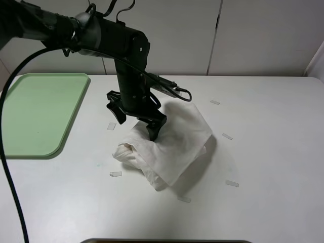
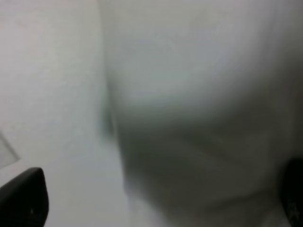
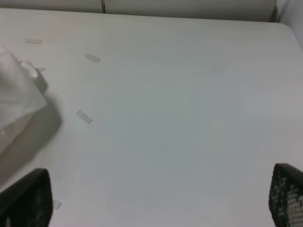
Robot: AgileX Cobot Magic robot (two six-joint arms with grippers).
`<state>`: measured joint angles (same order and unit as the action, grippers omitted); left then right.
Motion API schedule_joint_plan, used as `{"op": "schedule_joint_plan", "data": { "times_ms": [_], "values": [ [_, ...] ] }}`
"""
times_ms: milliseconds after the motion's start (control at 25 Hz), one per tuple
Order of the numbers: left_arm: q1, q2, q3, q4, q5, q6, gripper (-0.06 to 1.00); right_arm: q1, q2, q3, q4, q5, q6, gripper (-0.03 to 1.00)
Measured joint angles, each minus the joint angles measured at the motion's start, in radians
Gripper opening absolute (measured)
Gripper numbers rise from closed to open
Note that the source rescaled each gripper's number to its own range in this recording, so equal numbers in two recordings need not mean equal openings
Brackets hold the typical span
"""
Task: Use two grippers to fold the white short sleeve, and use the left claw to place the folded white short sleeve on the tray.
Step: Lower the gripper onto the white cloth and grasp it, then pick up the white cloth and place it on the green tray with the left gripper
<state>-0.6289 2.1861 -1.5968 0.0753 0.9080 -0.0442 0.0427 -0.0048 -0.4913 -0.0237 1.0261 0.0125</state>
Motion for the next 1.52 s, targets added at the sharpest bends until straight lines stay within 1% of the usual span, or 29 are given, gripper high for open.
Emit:
{"op": "schedule_joint_plan", "data": {
  "times_ms": [160,360,400,440,520,600,640,760,800,880,960,1200,1360,1520],
  "values": [
    [0.000,0.039,0.000,-0.075,-0.028,0.000,0.97,0.000,0.000,0.000,0.000,0.000,0.000,1.00],
    [-0.002,0.067,0.000,-0.103,-0.063,0.000,0.96,0.000,0.000,0.000,0.000,0.000,0.000,1.00],
    [-0.005,0.072,0.000,-0.104,-0.066,0.000,0.95,0.000,0.000,0.000,0.000,0.000,0.000,1.00],
    [-0.006,0.078,0.000,-0.110,-0.068,0.000,0.92,0.000,0.000,0.000,0.000,0.000,0.000,1.00],
    [-0.009,0.082,-0.001,-0.118,-0.069,0.000,0.81,0.000,0.000,0.000,0.000,0.000,0.000,1.00],
    [-0.010,0.082,-0.001,-0.129,-0.070,0.000,0.65,0.000,0.000,0.000,0.000,0.000,0.000,1.00],
    [-0.010,0.082,-0.001,-0.129,-0.070,0.000,0.56,0.000,0.000,0.000,0.000,0.000,0.000,1.00],
    [-0.012,0.082,-0.001,-0.110,-0.072,0.000,0.22,0.000,0.000,0.000,0.000,0.000,0.000,1.00],
    [-0.012,0.082,-0.004,-0.101,-0.069,0.000,0.15,0.000,0.000,0.000,0.000,0.000,0.000,1.00],
    [-0.012,0.080,-0.004,-0.090,-0.062,0.000,0.15,0.000,0.000,0.000,0.000,0.000,0.000,1.00],
    [-0.007,0.068,-0.004,-0.062,-0.045,0.000,0.15,0.000,0.000,0.000,0.000,0.000,0.000,1.00],
    [0.038,-0.004,-0.004,0.055,0.019,0.000,0.15,0.000,0.000,0.000,0.000,0.000,0.000,1.00],
    [0.087,-0.044,-0.004,0.080,0.040,0.000,0.15,0.000,0.000,0.000,0.000,0.000,0.000,1.00],
    [0.155,-0.053,-0.004,0.089,0.089,0.000,0.15,0.000,0.000,0.000,0.000,0.000,0.000,1.00]
  ]
}}
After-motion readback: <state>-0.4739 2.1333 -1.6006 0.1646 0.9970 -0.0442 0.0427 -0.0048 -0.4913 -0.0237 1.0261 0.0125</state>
